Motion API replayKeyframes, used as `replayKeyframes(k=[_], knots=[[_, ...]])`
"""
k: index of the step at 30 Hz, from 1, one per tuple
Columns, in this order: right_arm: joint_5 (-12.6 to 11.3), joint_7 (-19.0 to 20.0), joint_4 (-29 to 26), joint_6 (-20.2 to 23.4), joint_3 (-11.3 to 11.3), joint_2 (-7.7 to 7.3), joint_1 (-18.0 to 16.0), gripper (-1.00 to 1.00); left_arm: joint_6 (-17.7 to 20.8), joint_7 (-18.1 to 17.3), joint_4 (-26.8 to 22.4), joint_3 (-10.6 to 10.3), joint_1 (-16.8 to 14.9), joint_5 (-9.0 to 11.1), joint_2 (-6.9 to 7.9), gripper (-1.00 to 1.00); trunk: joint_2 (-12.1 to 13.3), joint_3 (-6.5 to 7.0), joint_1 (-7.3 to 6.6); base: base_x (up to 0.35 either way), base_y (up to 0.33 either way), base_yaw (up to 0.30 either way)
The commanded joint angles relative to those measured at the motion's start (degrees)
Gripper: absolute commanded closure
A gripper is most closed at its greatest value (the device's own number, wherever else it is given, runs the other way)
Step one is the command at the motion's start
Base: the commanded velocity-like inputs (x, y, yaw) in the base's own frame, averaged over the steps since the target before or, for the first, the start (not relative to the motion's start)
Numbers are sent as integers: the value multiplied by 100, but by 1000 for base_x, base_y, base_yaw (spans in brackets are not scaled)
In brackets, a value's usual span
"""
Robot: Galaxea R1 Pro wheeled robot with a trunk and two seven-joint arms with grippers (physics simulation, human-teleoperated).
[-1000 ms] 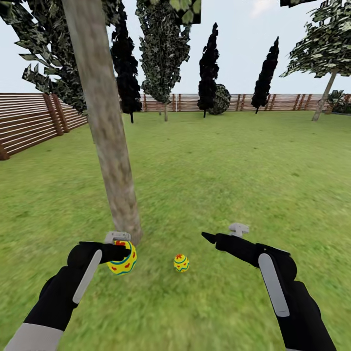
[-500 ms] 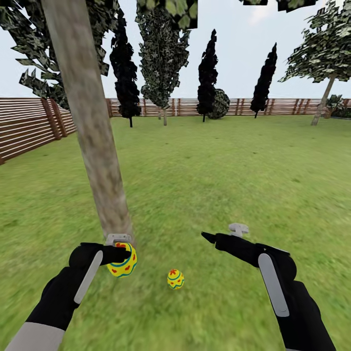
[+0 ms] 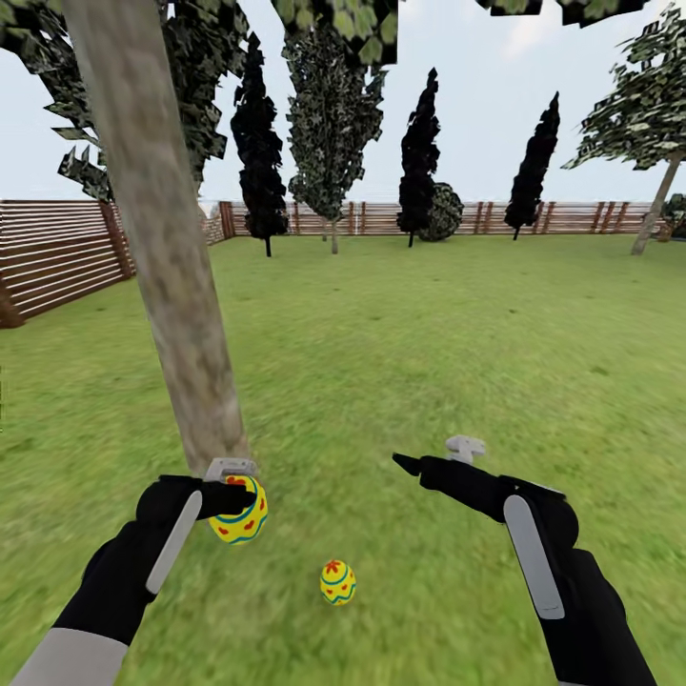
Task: Take the three Easter eggs out of the wicker basket on the lawn in the garden, then place them on the lawn next to a single tree (choose any tree) so that all three eggs are next to the same tree and none are left in the basket.
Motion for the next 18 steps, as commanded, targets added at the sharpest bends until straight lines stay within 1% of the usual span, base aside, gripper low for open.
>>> replayKeyframes(k=[1,7,14,18], knots=[[43,55,-3,29,-18,6,-4,-100,21,25,-5,-10,-6,29,4,100,-4,3,3,274,-204,108],[43,35,-3,33,-19,6,-4,-100,20,26,-5,-33,-6,29,4,100,-4,30,3,268,-210,79],[44,3,-3,37,-11,13,-5,-100,24,21,-7,-36,-6,30,4,100,-4,73,3,188,-266,198],[44,4,-3,37,-16,7,-4,-100,27,18,-10,-37,-6,41,4,100,-4,99,3,169,-174,213]])
